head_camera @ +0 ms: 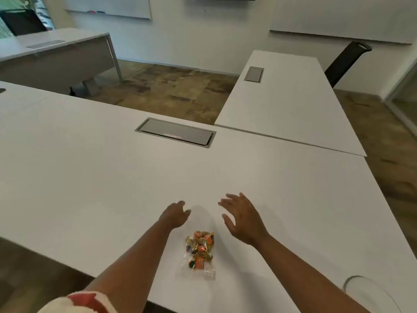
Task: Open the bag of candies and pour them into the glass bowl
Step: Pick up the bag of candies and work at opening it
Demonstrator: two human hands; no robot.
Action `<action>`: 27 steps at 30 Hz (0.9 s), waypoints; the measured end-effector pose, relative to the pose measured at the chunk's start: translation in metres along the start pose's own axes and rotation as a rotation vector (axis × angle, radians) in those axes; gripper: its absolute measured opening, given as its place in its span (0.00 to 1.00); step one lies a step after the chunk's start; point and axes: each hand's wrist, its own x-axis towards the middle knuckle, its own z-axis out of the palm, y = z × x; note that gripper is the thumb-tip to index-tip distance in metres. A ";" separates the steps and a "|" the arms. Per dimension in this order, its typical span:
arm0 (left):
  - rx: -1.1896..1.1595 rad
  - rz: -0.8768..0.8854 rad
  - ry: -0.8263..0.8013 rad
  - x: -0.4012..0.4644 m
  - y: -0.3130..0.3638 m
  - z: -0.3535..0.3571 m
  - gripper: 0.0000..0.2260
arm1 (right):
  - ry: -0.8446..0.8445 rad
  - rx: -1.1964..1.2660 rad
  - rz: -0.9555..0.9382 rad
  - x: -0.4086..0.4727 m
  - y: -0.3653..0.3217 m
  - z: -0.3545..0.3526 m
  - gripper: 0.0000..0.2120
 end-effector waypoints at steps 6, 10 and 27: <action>-0.200 -0.229 -0.349 -0.014 -0.017 0.013 0.22 | -0.506 0.100 0.067 -0.011 -0.008 0.033 0.20; -0.291 -0.248 -0.451 -0.018 -0.024 0.022 0.10 | -0.610 0.147 0.100 -0.009 -0.014 0.037 0.20; -0.781 -0.176 -0.464 -0.016 0.014 0.026 0.08 | -0.461 0.338 0.330 -0.010 0.003 0.012 0.16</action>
